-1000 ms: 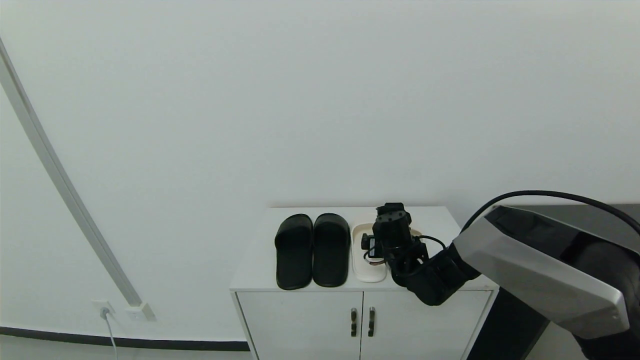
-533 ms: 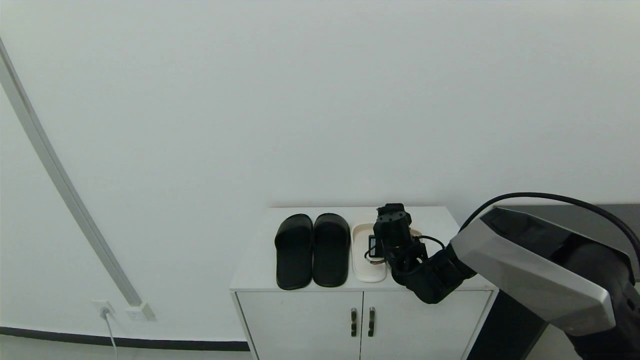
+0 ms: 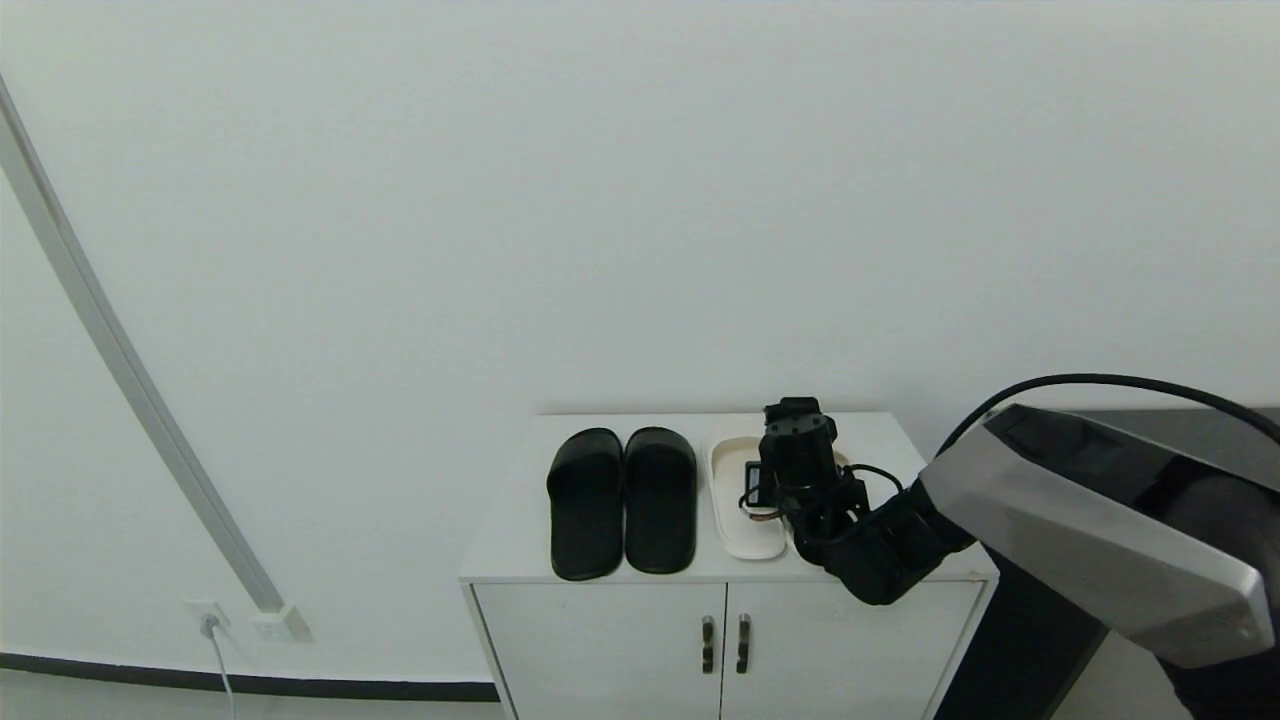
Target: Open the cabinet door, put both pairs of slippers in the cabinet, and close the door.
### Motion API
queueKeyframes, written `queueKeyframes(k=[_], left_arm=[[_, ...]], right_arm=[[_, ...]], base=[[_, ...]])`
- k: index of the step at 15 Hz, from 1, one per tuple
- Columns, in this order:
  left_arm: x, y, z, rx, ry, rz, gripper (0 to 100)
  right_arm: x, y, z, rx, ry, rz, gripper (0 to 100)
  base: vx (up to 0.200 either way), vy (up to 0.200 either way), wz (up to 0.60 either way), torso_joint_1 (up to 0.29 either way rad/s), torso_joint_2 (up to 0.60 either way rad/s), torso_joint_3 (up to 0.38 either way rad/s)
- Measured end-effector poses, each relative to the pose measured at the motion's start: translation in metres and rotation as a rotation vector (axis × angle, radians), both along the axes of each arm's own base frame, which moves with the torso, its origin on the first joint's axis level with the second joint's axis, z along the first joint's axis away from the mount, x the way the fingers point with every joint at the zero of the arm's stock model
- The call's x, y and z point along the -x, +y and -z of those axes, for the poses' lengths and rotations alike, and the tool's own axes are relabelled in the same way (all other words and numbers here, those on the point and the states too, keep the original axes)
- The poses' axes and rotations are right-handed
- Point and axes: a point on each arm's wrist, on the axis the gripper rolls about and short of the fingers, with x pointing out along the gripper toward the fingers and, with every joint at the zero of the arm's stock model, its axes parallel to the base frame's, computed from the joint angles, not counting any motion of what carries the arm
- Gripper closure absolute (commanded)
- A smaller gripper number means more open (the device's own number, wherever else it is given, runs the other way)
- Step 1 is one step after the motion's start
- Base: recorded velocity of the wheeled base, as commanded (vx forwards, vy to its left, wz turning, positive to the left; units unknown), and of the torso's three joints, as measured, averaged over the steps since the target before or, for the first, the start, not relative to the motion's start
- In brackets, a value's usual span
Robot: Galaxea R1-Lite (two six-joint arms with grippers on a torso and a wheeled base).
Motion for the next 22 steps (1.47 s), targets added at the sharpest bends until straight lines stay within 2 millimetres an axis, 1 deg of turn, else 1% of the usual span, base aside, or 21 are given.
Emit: queueKeyframes(k=[2, 6, 8, 11, 12, 13, 14, 17, 22], left_arm=[[0.0, 0.0, 0.0, -0.001, 0.0, 0.0, 100], [0.0, 0.0, 0.0, -0.002, 0.0, 0.0, 100], [0.0, 0.0, 0.0, -0.003, 0.0, 0.0, 100], [0.0, 0.0, 0.0, -0.003, 0.0, 0.002, 100], [0.0, 0.0, 0.0, -0.003, 0.0, 0.003, 100], [0.0, 0.0, 0.0, -0.004, 0.0, 0.003, 100], [0.0, 0.0, 0.0, -0.004, 0.0, 0.003, 100], [0.0, 0.0, 0.0, -0.003, 0.0, 0.002, 100], [0.0, 0.0, 0.0, -0.002, -0.001, 0.002, 100]], right_arm=[[0.016, -0.01, -0.019, 0.008, -0.003, -0.053, 100], [0.066, -0.04, -0.049, 0.026, -0.003, -0.241, 100], [0.091, -0.055, -0.061, 0.02, 0.0, -0.35, 100], [0.132, -0.075, -0.08, -0.022, 0.013, -0.602, 100], [0.145, -0.08, -0.084, -0.029, 0.034, -0.661, 100], [0.153, -0.083, -0.086, -0.026, 0.048, -0.678, 100], [0.155, -0.085, -0.09, -0.029, 0.039, -0.68, 100], [0.16, -0.086, -0.094, -0.032, 0.029, -0.687, 100], [0.164, -0.087, -0.092, -0.03, 0.035, -0.691, 100]], base=[[0.0, 0.0, 0.0, 0.0, 0.0, 0.0], [0.0, 0.0, 0.0, 0.0, 0.0, 0.0], [0.0, 0.0, 0.0, 0.0, 0.0, 0.0], [0.0, 0.0, 0.0, 0.0, 0.0, 0.0], [0.0, 0.0, 0.0, 0.0, 0.0, 0.0], [0.0, 0.0, 0.0, 0.0, 0.0, 0.0], [0.0, 0.0, 0.0, 0.0, 0.0, 0.0], [-0.2, 0.0, 0.0, 0.006, 0.0, 0.004], [-0.2, 0.0, 0.0, -0.001, 0.0, 0.003]])
